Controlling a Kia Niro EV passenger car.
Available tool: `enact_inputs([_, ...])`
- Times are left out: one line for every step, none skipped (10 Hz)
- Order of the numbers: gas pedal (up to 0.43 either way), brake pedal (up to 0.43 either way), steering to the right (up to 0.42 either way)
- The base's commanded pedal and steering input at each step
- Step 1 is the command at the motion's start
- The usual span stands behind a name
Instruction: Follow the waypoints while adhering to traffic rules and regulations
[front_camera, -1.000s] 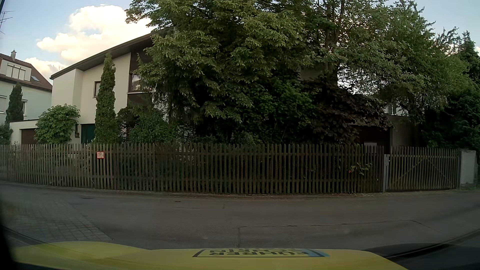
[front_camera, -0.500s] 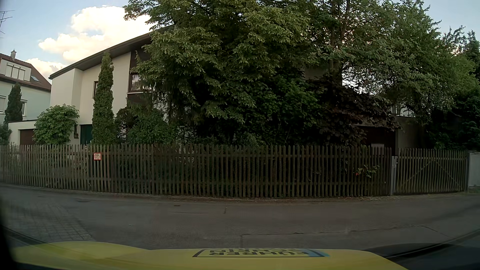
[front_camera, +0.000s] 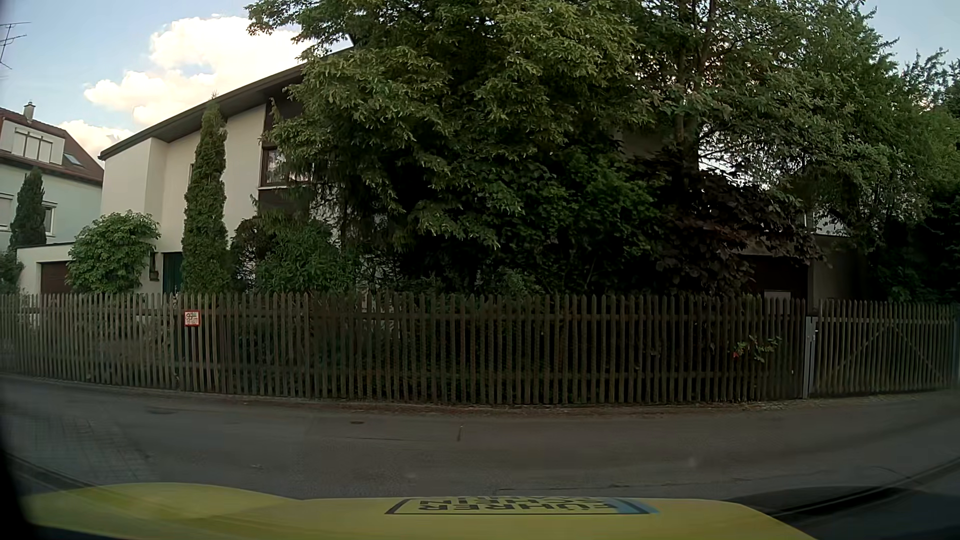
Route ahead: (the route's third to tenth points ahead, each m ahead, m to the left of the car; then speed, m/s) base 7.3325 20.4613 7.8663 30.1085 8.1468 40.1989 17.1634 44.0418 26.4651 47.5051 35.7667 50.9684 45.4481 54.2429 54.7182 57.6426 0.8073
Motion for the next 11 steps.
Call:
enact_inputs([0.0,0.091,-0.241])
enact_inputs([0.0,0.091,-0.256])
enact_inputs([0.0,0.098,-0.266])
enact_inputs([0.0,0.098,-0.277])
enact_inputs([0.0,0.098,-0.285])
enact_inputs([0.0,0.098,-0.292])
enact_inputs([0.0,0.098,-0.299])
enact_inputs([0.0,0.085,-0.316])
enact_inputs([0.0,0.061,-0.339])
enact_inputs([0.0,0.03,-0.361])
enact_inputs([0.0,0.012,-0.389])
